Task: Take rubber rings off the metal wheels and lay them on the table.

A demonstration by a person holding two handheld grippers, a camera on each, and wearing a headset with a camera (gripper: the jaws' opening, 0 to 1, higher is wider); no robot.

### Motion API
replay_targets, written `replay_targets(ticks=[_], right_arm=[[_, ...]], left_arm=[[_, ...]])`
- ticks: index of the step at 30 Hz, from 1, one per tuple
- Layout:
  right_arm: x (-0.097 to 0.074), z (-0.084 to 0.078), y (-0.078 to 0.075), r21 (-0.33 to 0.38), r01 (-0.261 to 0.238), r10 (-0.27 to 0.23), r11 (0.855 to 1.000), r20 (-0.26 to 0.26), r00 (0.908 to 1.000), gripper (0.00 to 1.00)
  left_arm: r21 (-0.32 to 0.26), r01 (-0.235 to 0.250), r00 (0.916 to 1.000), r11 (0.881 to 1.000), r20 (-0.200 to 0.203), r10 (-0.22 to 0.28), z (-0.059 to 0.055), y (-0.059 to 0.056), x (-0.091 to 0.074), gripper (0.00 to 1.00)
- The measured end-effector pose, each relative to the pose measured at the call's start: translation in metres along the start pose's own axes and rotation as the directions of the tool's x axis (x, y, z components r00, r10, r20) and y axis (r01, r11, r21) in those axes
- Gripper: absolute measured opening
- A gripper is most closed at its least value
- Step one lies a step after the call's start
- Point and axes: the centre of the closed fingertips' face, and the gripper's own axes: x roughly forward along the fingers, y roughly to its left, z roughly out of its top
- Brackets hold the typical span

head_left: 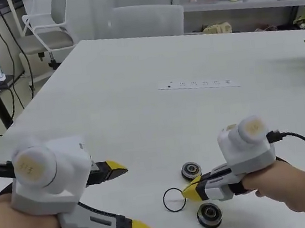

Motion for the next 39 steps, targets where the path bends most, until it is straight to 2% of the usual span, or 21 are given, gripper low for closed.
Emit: replay_targets(ticks=[9, 21, 39], right_arm=[[-0.002, 0.003, -0.004, -0.005, 0.019, -0.018, 1.0, 0.01, 0.9998, 0.0], [-0.006, 0.005, -0.003, -0.013, 0.018, -0.018, 1.0, 0.017, 0.9997, 0.04], [-0.029, 0.01, 0.007, -0.046, 0.014, -0.012, 0.999, 0.044, 0.9989, 0.1]], left_arm=[[0.0, 0.0, 1.0, 1.0, -0.003, 0.0, 0.001, 0.001, 0.0, 0.74], [-0.001, 0.0, 1.0, 1.0, -0.002, 0.0, 0.001, 0.0, 0.0, 0.74], [0.006, 0.015, 0.9999, 1.0, -0.001, -0.015, 0.01, -0.003, 0.009, 0.74]])
